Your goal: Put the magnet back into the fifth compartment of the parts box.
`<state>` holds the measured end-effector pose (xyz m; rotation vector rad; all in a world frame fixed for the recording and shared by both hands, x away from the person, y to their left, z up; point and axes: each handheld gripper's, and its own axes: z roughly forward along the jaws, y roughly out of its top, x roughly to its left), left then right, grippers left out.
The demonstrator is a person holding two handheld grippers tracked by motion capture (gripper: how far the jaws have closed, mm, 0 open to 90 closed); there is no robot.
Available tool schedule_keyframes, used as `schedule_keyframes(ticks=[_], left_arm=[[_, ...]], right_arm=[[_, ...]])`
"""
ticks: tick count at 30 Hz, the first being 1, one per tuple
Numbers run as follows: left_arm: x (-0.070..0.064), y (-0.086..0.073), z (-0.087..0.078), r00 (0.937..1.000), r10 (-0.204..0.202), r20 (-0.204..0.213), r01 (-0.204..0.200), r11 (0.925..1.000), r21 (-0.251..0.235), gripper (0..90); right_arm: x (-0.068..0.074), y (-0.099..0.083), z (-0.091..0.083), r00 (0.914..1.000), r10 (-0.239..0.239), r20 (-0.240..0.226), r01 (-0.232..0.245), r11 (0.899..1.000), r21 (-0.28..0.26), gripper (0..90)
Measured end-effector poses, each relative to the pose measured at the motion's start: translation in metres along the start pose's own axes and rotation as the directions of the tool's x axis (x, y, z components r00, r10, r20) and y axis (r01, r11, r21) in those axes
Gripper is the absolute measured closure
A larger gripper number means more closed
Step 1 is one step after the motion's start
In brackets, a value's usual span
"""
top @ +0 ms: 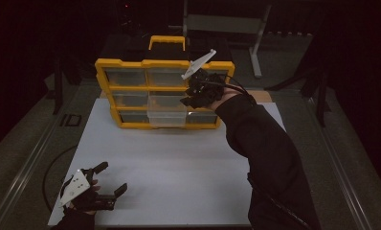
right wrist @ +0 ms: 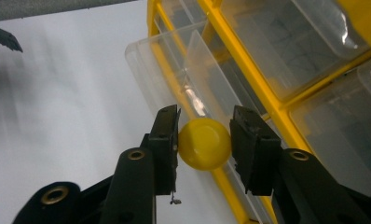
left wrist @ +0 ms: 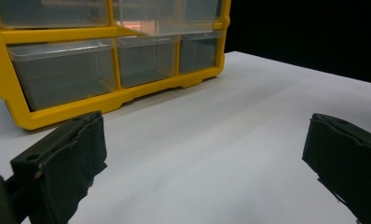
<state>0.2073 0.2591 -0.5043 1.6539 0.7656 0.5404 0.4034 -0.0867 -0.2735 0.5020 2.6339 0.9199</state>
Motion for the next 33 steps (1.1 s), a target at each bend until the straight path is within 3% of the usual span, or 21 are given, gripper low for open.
schedule_keyframes(ticks=[19, 33], left_arm=[[0.000, 0.000, 0.000, 1.0000, 0.000, 0.000, 0.000, 1.0000, -0.002, 0.2], [-0.001, 0.000, 0.000, 1.0000, 0.006, 0.002, -0.006, 1.0000, -0.003, 0.2]], right_arm=[[-0.004, 0.023, 0.014, 0.9999, -0.009, -0.007, 0.009, 1.000, -0.003, 62.5], [-0.006, 0.041, 0.027, 0.9999, -0.013, 0.001, 0.013, 0.999, 0.029, 62.4]])
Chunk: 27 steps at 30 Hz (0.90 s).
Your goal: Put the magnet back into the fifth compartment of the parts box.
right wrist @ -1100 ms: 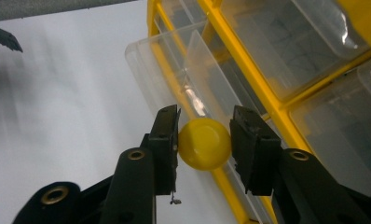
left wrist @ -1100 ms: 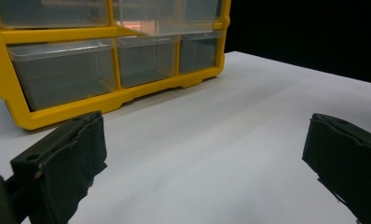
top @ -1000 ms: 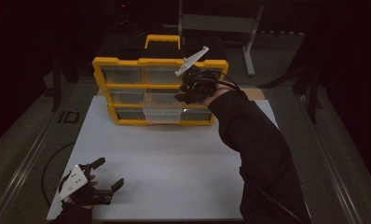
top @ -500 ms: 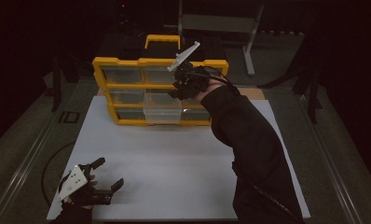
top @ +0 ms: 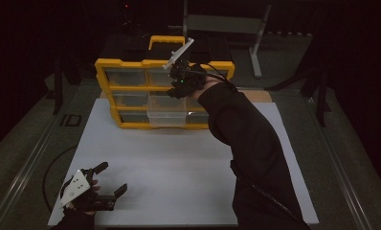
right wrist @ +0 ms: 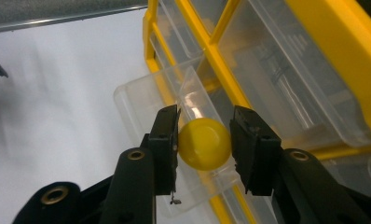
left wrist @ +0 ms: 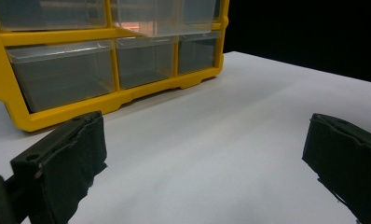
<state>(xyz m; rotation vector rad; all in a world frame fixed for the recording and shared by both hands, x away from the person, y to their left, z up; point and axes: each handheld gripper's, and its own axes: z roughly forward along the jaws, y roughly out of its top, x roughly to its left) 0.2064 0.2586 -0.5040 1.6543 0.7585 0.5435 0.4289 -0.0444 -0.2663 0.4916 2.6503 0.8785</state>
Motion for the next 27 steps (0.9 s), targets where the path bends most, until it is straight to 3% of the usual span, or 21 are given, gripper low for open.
schedule_keyframes(ticks=[11, 27], left_arm=[[0.000, 0.000, 0.000, 1.0000, 0.002, 0.003, -0.002, 1.0000, -0.001, 0.2], [0.000, 0.000, 0.000, 1.0000, 0.001, 0.006, -0.001, 1.0000, 0.002, 0.2]], right_arm=[[0.000, 0.008, 0.018, 0.9996, 0.017, -0.021, -0.017, 1.000, 0.001, 62.4], [0.001, -0.011, 0.051, 0.9959, 0.066, -0.062, -0.065, 0.998, 0.018, 62.3]])
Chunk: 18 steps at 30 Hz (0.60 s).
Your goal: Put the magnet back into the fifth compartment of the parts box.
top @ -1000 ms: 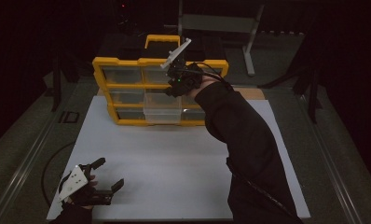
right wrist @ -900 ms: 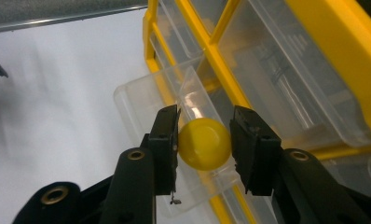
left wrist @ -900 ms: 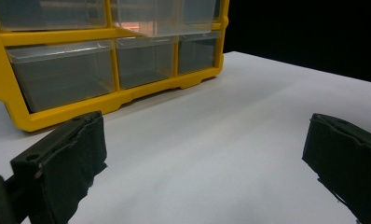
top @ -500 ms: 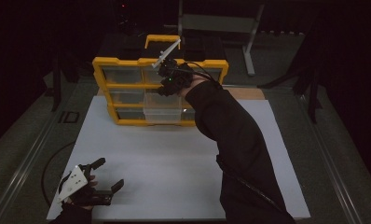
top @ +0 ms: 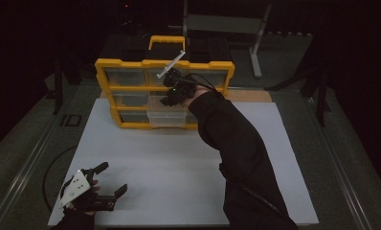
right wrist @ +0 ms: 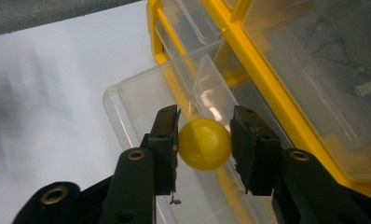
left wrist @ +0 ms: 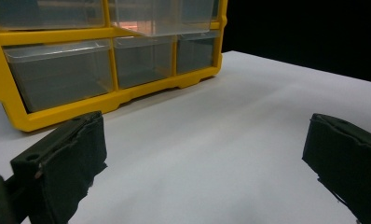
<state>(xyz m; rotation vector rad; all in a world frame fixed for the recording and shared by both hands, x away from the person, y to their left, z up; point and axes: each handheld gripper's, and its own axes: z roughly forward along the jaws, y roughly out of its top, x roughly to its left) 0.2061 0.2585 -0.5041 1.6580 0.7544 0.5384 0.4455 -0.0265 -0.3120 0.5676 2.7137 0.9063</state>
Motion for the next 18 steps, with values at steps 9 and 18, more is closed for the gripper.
schedule_keyframes(ticks=[9, 18], left_arm=[[0.000, 0.000, 0.000, 1.0000, 0.001, 0.000, -0.001, 1.0000, -0.001, 0.2], [0.000, 0.000, 0.000, 1.0000, -0.003, 0.002, 0.003, 1.0000, -0.002, 0.2]], right_arm=[[0.002, -0.005, 0.013, 0.9993, 0.033, -0.015, -0.033, 0.999, -0.001, 62.3], [-0.001, -0.008, 0.018, 0.9974, 0.071, 0.010, -0.071, 0.997, -0.009, 62.1]])
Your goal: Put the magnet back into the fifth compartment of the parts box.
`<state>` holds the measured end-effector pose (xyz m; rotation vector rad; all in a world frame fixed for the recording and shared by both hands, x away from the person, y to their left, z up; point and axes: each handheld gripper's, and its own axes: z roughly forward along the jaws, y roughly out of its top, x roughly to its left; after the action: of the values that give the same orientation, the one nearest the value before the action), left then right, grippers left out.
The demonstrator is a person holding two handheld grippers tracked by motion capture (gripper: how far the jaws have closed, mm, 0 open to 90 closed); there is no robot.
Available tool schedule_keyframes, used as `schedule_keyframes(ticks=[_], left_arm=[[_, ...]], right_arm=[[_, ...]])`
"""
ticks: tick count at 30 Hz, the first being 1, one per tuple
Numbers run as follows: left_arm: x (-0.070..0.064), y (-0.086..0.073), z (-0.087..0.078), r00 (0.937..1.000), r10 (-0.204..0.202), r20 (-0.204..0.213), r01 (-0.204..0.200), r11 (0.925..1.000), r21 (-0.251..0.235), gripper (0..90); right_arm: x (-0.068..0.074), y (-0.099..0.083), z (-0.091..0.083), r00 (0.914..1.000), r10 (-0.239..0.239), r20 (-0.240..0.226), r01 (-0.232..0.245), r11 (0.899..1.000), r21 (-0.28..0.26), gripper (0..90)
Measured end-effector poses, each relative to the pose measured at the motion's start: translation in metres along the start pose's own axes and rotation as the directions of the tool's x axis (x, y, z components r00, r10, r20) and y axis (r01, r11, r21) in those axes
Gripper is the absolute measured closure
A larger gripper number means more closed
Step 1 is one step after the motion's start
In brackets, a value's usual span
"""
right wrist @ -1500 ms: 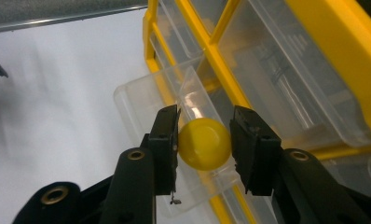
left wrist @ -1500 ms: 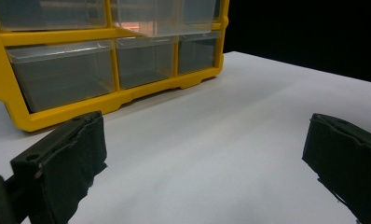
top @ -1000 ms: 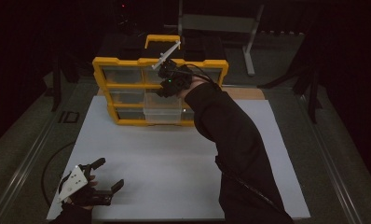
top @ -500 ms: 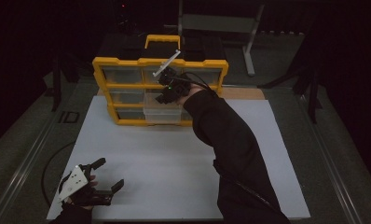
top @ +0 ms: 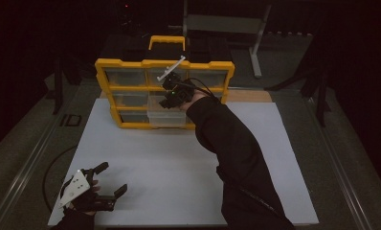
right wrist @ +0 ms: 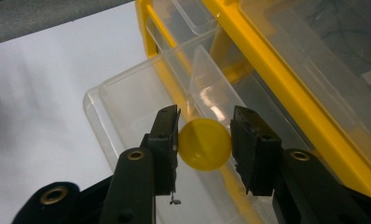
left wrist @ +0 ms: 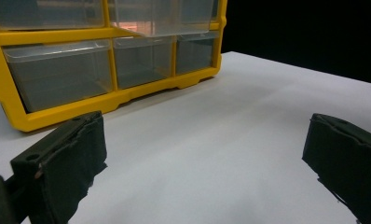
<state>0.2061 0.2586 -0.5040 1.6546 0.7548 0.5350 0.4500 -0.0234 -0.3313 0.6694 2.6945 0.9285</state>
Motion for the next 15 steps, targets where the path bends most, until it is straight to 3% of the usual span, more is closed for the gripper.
schedule_keyframes(ticks=[15], left_arm=[[0.0004, -0.0001, 0.0000, 1.0000, -0.006, 0.003, 0.006, 1.0000, 0.002, 0.2]], right_arm=[[0.0025, 0.0011, 0.0005, 0.9997, 0.019, 0.013, -0.019, 1.000, -0.007, 62.0]])
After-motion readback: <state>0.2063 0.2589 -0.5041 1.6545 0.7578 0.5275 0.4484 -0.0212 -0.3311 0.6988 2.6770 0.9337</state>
